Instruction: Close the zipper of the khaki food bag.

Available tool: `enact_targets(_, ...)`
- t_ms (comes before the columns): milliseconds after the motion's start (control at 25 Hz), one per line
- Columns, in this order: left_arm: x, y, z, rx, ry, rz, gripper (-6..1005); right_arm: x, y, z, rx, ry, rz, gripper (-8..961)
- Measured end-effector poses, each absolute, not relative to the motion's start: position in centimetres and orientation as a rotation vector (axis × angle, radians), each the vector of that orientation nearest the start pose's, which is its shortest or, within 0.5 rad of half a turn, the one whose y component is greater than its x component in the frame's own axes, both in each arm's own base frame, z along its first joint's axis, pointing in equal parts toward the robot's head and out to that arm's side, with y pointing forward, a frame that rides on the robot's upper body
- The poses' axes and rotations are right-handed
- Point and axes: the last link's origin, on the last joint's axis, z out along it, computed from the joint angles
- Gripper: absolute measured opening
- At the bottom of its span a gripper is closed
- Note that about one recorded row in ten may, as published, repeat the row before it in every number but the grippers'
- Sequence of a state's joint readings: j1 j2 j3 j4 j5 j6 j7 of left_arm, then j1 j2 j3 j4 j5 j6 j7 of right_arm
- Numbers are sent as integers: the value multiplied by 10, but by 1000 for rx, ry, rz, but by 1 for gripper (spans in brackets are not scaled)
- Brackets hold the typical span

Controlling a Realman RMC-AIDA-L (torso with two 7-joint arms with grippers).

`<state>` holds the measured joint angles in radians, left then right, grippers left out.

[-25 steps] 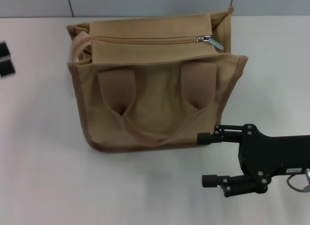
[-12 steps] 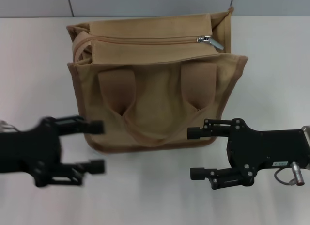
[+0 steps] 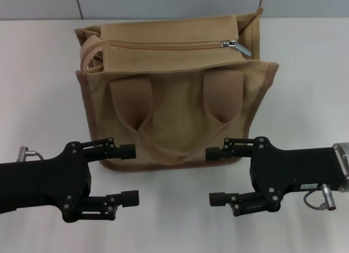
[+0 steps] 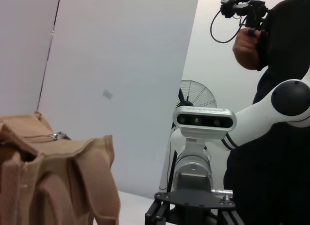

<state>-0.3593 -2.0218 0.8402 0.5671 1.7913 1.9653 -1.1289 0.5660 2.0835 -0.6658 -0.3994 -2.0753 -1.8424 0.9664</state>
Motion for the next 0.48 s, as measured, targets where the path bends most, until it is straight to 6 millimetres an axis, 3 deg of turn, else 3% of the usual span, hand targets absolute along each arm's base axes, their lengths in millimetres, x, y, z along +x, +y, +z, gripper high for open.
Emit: enact_targets(480, -271, 242, 9, -2897, -354, -1112, 801, 241, 269, -41, -3002, 199, 1040, 783)
